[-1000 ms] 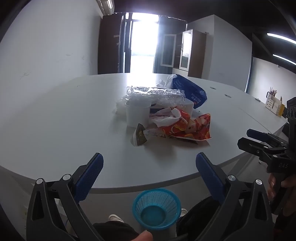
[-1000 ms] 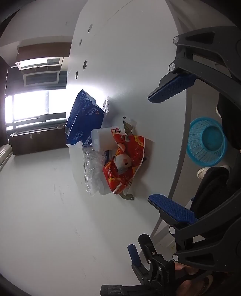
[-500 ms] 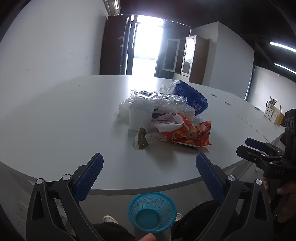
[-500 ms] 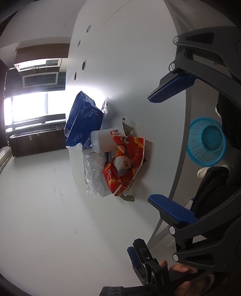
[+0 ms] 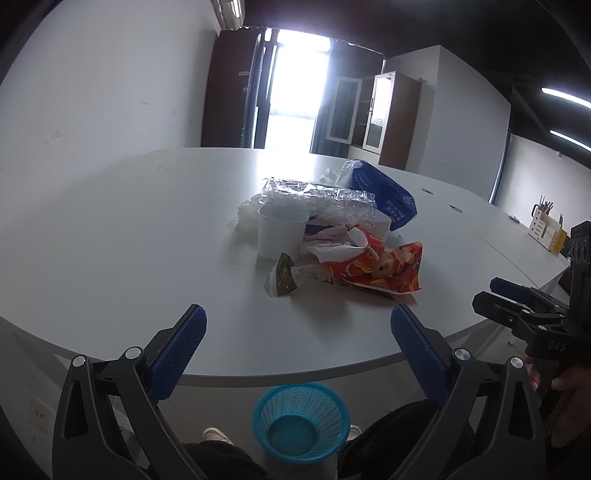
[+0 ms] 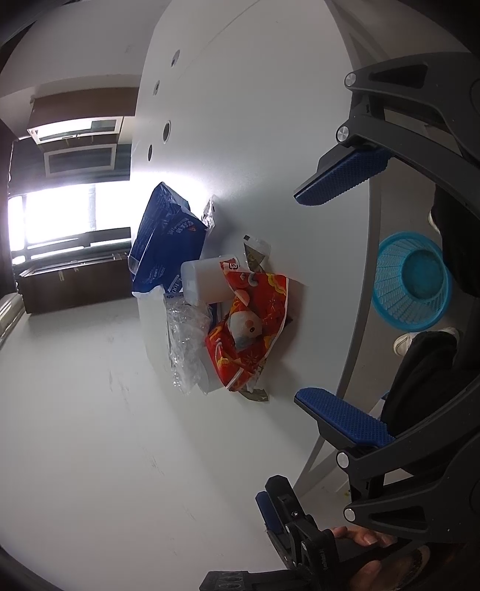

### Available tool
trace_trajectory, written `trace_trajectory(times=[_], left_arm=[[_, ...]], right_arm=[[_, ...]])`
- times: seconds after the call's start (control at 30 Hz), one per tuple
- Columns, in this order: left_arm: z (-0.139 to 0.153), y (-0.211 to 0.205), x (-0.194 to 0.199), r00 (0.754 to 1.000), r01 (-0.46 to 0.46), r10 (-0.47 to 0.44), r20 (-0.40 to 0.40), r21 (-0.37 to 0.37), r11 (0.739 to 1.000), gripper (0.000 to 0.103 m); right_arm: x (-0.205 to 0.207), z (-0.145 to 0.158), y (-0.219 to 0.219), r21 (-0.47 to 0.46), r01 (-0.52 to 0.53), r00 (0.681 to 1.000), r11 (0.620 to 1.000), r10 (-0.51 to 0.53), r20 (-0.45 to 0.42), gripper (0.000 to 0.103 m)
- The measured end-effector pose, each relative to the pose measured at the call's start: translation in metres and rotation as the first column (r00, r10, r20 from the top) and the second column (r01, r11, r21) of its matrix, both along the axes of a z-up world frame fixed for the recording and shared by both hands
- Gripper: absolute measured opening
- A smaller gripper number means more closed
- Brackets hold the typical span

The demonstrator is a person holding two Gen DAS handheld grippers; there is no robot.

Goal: Collect trash
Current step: 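Move both tools toward the trash pile on the table, then close the right tool on the red wrapper while the left tool grasps the clear plastic bag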

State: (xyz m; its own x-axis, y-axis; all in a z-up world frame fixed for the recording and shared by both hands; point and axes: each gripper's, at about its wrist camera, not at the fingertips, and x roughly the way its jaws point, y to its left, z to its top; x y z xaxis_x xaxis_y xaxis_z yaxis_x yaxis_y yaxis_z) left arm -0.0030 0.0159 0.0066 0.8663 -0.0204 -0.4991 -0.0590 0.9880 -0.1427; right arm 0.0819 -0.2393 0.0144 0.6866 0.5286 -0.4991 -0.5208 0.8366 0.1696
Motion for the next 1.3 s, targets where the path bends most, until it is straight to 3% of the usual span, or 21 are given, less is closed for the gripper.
trace_trajectory(times=[0.93, 1.13, 1.3], left_arm=[[0.000, 0.018, 0.000, 0.998, -0.070, 0.070, -0.003, -0.117, 0.991, 0.097], [0.007, 0.014, 0.010, 0.997, -0.074, 0.075, 0.016, -0.050, 0.996, 0.097], [0.006, 0.036, 0.034, 0.996, -0.085, 0.085, -0.008, -0.086, 0.993, 0.097]], right_arm=[[0.001, -0.006, 0.004, 0.004, -0.006, 1.000, 1.000, 0.006, -0.015, 0.095], [0.007, -0.014, 0.006, 0.029, 0.013, 0.999, 0.999, -0.012, -0.040, 0.094], [0.017, -0.017, 0.018, -0.002, 0.008, 0.999, 1.000, -0.008, -0.038, 0.094]])
